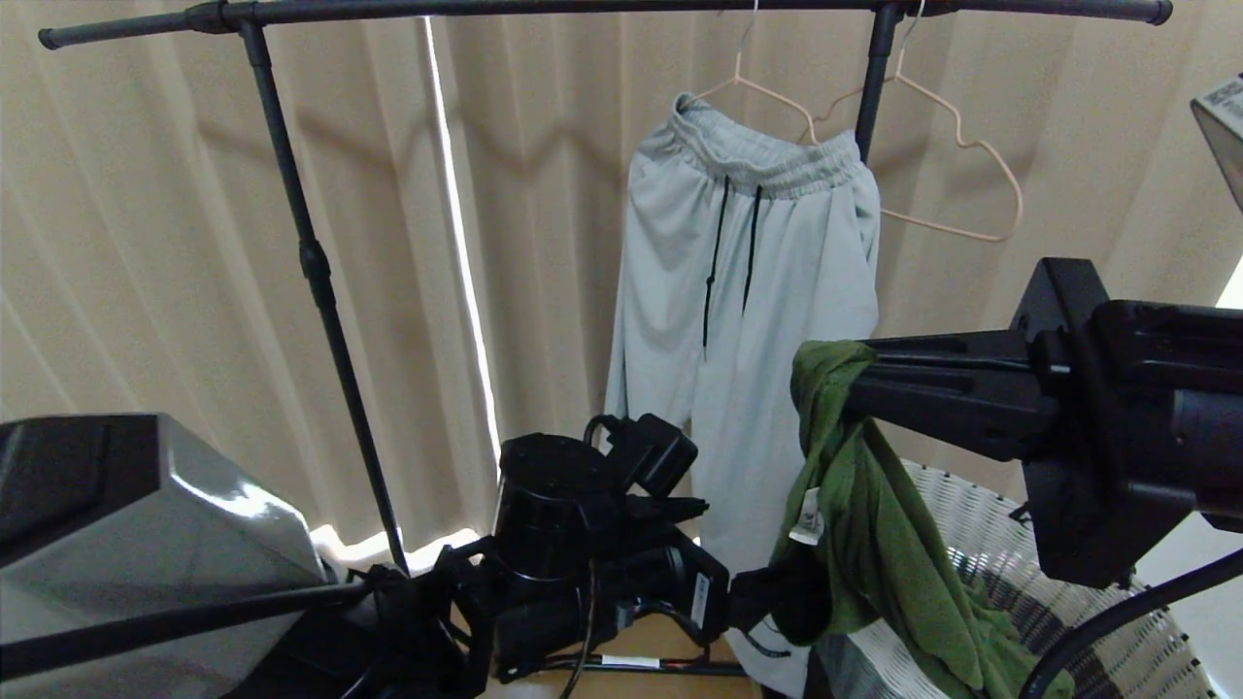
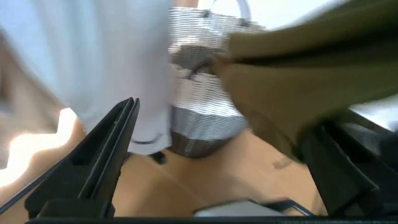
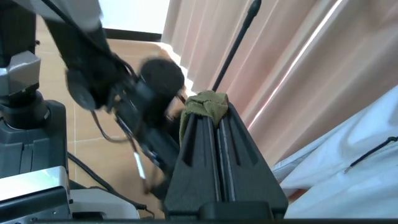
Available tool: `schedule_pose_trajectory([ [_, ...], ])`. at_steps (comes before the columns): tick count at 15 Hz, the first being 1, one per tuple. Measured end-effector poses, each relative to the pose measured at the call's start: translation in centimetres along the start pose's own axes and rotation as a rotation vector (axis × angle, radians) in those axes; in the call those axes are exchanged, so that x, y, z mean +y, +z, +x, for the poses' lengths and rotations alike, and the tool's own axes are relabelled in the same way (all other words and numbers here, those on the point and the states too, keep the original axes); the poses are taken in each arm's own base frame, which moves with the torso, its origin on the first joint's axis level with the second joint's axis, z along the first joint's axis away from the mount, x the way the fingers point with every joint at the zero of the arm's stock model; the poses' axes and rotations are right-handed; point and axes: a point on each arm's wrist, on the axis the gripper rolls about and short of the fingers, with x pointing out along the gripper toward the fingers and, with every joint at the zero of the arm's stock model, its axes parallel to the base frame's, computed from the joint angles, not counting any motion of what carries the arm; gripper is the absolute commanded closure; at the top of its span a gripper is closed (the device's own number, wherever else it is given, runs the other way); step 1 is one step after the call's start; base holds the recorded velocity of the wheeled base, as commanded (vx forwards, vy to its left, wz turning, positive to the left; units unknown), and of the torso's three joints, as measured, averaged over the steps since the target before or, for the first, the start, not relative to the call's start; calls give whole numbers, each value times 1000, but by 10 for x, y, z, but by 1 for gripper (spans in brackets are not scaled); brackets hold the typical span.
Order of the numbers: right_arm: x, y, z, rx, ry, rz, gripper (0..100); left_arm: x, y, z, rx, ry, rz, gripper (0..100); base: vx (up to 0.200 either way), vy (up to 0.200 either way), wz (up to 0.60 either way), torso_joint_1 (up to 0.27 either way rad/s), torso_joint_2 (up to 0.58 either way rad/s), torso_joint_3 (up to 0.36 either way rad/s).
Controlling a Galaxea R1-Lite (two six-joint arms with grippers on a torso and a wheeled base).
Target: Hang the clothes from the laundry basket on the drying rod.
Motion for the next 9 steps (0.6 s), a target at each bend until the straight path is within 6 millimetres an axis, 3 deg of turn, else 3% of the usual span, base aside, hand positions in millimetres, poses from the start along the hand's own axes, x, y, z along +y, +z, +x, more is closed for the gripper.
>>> schedule_pose_trajectory([
  [3,0,1,-1,-3,-1,-1,100,5,-11,13,29,20,-5,0,0,0,0,0,0,0],
  [4,0,1,-1,-4,-1,-2,100,6,-14,16,34,22,-6,100,0,0,0,0,0,0],
  [9,0,2,-4,-12,-7,-5,100,4,-18,16,32,17,8,100,0,0,0,0,0,0],
])
